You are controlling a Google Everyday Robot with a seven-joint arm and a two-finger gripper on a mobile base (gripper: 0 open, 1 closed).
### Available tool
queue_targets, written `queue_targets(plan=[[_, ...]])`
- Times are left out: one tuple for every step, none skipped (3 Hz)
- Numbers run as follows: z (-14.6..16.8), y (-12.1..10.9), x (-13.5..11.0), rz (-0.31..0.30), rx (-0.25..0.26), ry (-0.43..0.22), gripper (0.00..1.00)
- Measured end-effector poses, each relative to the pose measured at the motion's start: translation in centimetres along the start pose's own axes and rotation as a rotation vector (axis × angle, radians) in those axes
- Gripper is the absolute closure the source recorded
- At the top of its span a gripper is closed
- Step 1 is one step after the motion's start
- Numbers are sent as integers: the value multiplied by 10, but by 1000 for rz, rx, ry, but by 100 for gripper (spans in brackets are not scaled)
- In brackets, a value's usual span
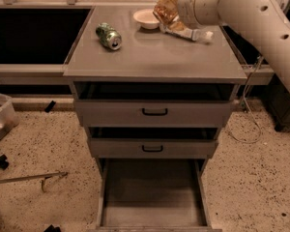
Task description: Pick orange can from bottom drawer and place on counter
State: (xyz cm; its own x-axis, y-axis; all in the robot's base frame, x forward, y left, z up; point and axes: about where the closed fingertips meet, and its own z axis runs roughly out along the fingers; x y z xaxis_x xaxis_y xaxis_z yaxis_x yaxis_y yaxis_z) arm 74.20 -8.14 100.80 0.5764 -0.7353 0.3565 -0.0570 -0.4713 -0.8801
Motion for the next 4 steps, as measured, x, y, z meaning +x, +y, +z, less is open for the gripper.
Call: queue_targets(plan=[[12,23,-1,71,-129,-61,100],[9,61,-37,165,-256,-187,100],[11,103,-99,255,-334,-329,100],[11,103,-99,255,-334,-329,100]])
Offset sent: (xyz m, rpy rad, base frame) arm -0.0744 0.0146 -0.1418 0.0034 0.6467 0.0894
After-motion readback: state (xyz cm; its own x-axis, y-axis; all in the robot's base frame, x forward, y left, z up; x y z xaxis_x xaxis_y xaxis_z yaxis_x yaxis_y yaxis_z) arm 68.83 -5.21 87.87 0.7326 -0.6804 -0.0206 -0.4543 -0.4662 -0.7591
